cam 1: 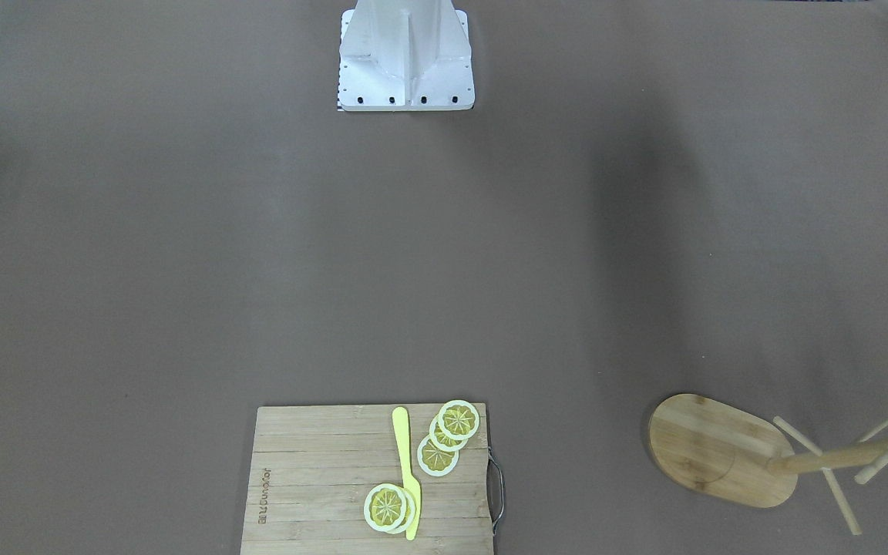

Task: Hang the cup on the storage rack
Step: 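Move the held blue mug with the right gripper toward the table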

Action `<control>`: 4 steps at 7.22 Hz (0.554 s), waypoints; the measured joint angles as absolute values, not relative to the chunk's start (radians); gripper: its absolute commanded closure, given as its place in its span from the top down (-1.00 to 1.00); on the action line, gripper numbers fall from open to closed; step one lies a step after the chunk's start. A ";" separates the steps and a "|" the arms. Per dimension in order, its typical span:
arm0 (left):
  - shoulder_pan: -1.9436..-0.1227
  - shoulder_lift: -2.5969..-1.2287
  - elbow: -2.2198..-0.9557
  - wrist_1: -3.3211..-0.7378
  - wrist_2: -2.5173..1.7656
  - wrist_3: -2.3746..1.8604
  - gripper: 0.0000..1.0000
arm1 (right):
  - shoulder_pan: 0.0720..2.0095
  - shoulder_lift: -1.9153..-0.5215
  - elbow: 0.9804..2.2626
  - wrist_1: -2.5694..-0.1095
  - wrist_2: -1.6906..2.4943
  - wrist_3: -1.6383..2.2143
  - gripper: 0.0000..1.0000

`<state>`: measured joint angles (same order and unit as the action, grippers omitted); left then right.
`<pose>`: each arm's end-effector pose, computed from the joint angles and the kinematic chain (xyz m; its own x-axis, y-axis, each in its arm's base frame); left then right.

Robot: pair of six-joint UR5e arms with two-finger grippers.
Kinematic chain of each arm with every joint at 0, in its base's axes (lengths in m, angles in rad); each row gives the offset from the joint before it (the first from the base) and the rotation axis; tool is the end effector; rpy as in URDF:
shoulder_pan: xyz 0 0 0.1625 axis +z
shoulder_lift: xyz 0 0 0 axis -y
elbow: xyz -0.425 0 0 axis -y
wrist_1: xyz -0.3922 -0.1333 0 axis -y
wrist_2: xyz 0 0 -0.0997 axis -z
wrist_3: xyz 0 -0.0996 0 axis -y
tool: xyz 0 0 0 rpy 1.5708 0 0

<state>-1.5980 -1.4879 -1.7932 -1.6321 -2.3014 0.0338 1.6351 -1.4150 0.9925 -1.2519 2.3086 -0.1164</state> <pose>-0.0795 -0.4637 0.5843 0.7486 0.1458 -0.6468 0.0014 0.9752 0.2215 0.0993 -0.5099 0.8268 0.7364 0.0009 0.6765 0.0218 0.9995 -0.0250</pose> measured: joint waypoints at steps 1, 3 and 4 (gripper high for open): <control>-1.597 -1.490 -1.792 -1.632 -2.301 0.034 0.97 | 1.631 -1.414 0.988 -1.252 2.309 -0.115 0.42; -1.598 -1.492 -1.792 -1.632 -2.301 0.034 0.97 | 1.623 -1.413 0.986 -1.252 2.310 -0.114 -0.36; -1.597 -1.492 -1.792 -1.632 -2.301 0.034 0.97 | 1.615 -1.413 0.986 -1.252 2.310 -0.114 -0.61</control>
